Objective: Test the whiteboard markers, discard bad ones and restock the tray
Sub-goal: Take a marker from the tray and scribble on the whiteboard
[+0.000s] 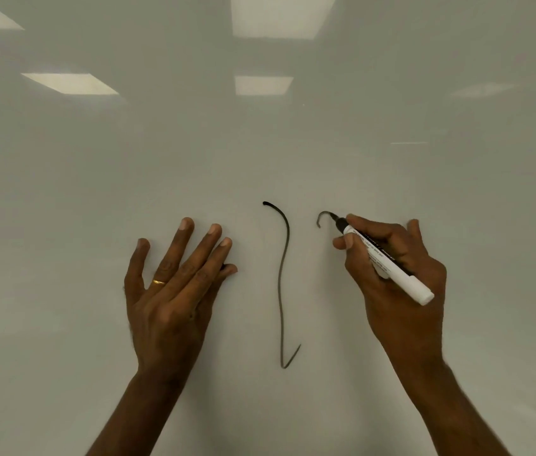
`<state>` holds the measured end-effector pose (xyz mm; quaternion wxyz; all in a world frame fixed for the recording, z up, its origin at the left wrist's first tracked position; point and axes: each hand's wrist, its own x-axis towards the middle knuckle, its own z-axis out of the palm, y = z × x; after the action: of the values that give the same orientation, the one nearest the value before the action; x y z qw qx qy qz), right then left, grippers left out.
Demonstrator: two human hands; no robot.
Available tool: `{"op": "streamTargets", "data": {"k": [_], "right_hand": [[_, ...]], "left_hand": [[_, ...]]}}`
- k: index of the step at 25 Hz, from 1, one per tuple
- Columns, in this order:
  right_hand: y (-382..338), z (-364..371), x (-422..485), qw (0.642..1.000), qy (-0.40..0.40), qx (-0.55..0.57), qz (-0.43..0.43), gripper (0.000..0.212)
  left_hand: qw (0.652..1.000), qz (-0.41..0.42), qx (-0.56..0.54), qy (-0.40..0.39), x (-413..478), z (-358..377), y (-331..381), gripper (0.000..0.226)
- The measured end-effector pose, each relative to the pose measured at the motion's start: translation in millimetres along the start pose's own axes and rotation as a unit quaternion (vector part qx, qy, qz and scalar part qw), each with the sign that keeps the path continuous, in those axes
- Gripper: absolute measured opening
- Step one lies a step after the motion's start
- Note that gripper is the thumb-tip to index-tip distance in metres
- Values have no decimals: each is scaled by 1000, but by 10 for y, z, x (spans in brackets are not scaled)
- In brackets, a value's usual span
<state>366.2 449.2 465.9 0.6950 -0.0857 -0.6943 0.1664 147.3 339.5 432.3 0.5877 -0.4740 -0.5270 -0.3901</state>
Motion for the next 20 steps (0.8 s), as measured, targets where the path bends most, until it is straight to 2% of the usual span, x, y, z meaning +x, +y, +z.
{"op": "streamTargets", "data": {"k": [2, 5, 8, 10, 12, 16, 20], "right_hand": [[101, -23, -310, 1000, -2, -1, 21, 12], [350, -50, -1056, 991, -79, -99, 31, 8], [540, -244, -1403, 981, -86, -162, 57, 27], [514, -373, -1145, 989, -49, -134, 47, 27], [414, -430, -660, 997, -7, -70, 32, 17], [227, -409, 191, 1000, 8, -8, -19, 16], [353, -406, -99, 999, 34, 23, 27, 11]], "left_hand": [[1000, -2, -1, -2, -5, 8, 16, 31], [1000, -2, -2, -3, -6, 6, 11, 31], [1000, -1, 4, -9, -17, 8, 18, 33], [1000, 0, 9, -14, -21, 10, 35, 35], [1000, 0, 20, -24, -29, 15, 39, 36], [998, 7, 53, -41, -103, 42, 52, 42], [998, 11, 50, -45, -104, 45, 36, 42]]}}
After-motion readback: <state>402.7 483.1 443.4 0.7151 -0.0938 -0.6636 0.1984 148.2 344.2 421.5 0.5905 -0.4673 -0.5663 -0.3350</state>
